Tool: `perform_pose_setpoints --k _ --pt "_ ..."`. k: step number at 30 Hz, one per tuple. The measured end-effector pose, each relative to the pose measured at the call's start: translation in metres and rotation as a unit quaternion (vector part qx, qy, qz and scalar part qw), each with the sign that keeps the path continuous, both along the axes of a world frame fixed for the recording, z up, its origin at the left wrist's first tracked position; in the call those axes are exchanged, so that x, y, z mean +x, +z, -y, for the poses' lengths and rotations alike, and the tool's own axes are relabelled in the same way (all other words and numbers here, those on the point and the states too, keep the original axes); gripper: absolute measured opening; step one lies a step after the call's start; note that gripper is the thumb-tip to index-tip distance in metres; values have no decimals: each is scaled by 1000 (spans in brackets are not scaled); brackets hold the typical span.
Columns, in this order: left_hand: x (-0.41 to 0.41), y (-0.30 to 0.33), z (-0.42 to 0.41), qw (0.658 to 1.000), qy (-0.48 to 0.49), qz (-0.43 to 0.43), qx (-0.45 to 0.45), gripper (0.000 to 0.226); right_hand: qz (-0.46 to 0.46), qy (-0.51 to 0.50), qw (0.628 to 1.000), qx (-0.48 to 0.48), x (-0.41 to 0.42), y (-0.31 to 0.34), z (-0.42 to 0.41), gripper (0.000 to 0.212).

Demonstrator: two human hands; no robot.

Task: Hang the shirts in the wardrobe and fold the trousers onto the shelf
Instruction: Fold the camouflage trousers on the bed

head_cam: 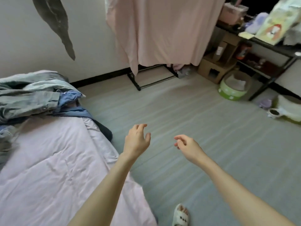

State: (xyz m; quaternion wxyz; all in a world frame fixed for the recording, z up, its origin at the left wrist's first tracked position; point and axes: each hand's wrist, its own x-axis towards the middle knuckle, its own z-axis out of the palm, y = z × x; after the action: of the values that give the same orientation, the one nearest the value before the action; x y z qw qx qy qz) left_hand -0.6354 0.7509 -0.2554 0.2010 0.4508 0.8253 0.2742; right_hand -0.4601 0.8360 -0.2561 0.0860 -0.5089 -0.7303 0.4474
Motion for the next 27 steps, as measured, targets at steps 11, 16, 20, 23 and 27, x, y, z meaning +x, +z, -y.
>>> perform_pose_setpoints --k 11,16,20,23,27 --pt "-59 -5 -78 974 226 30 6 41 41 192 981 2 -141 2 -161 29" --pt "-136 -4 -30 926 375 28 -15 37 9 310 949 -50 -248 12 -146 32" --pt "-239 -3 -44 901 433 18 8 37 -21 353 934 -46 -360 15 -163 31" --pt "-305 -6 -60 899 437 24 -5 41 -15 362 931 -39 -437 14 -174 32" --pt "-366 -17 -61 892 446 44 -58 46 6 399 915 -52 -531 2 -172 31"
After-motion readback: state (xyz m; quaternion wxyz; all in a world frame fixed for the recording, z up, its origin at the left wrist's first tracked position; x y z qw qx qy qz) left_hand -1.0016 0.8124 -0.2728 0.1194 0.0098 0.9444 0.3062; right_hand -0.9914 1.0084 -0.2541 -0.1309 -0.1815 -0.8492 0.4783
